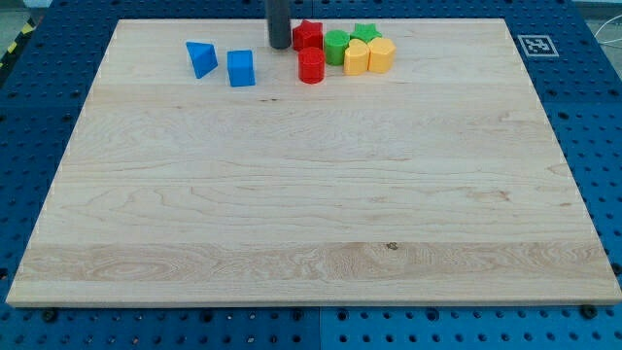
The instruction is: Move the blue cube closer to the red circle
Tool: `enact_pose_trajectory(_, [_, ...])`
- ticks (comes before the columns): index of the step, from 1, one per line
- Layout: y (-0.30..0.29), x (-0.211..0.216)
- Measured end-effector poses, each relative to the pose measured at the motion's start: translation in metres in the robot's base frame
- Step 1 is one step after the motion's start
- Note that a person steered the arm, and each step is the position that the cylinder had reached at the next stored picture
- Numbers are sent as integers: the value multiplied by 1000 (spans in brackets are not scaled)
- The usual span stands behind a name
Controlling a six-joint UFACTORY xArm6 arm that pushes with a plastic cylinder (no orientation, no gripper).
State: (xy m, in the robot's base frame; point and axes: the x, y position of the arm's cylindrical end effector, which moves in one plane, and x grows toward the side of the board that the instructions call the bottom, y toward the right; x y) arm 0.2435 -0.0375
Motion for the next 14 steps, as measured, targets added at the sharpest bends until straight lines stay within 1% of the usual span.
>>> enact_pose_trajectory(1, [24, -8])
enact_pose_trajectory(2, [26, -9])
enact_pose_trajectory(3, [16, -8])
enact_pose_trajectory(4, [-15, -4])
enact_pose_trajectory(6, [-77, 35])
enact_pose_trajectory(8, [-95, 44])
enact_pose_trajectory(10, [-114, 86])
enact_pose_trajectory(11, [-97, 86])
enact_pose_trajectory(12, [-62, 79])
enact_pose_trajectory(13, [-41, 73])
enact_pose_trajectory(14, [-36, 88])
